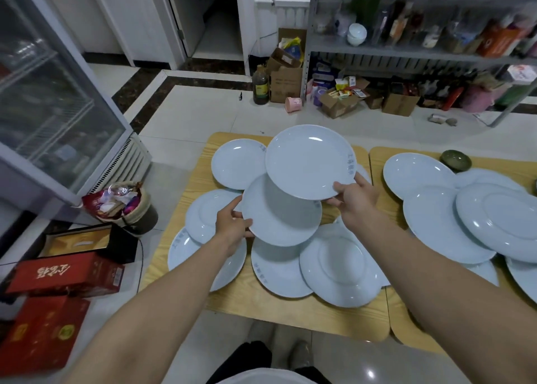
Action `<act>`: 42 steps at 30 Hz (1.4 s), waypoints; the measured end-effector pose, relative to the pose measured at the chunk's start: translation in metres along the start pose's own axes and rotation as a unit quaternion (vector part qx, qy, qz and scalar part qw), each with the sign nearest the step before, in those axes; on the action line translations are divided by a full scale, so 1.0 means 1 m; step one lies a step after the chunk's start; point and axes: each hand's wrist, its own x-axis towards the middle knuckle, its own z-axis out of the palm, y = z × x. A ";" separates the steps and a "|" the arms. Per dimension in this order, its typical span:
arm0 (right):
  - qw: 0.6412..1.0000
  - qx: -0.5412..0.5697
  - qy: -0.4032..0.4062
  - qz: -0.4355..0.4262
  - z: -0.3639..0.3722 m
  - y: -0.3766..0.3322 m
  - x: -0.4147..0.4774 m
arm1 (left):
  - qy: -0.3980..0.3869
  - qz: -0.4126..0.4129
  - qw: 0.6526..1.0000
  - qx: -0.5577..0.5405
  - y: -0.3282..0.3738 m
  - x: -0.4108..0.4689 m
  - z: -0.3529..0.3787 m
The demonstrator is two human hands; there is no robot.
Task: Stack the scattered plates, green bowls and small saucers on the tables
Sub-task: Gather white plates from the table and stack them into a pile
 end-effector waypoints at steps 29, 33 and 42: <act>0.998 -0.005 0.049 0.031 -0.002 0.160 -0.176 | -0.032 -0.048 0.997 -0.051 -0.096 -0.105 -0.148; 0.998 -0.023 0.048 0.035 -0.004 0.166 -0.171 | -0.029 -0.046 0.997 -0.058 -0.095 -0.103 -0.148; 0.996 -0.059 0.048 0.036 -0.009 0.161 -0.160 | -0.036 -0.045 0.996 -0.070 -0.086 -0.096 -0.135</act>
